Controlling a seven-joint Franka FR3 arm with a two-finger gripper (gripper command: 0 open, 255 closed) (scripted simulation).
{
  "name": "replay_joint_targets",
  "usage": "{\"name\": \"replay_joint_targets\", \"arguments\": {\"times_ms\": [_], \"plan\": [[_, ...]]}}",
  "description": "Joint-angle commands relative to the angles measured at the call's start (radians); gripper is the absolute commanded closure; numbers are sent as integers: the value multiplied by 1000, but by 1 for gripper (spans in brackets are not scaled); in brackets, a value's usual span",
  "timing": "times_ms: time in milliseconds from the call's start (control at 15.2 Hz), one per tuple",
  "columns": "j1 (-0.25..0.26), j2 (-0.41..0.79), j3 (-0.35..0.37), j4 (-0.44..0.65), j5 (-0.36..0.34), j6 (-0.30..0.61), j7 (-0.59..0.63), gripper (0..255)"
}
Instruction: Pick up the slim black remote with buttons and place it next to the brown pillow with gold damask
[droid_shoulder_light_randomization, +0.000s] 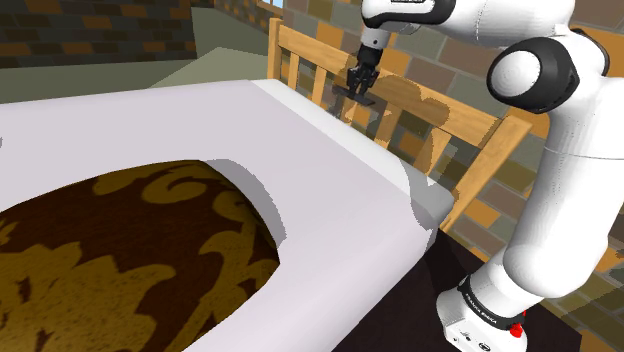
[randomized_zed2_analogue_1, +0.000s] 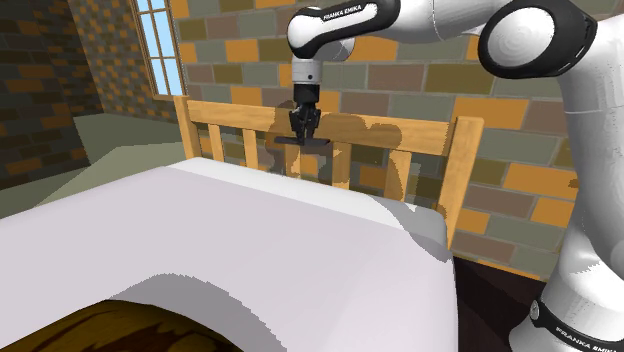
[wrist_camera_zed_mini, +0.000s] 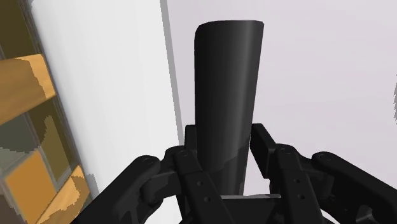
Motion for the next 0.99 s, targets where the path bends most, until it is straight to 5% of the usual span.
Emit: {"name": "replay_joint_targets", "arguments": {"times_ms": [0,330,924], "plan": [[-1,2,0,28,0,-26,3,255],[-5,14,0,109,1,-95,8,255],[107,-321,44,-360,-42,53,143,255]]}}
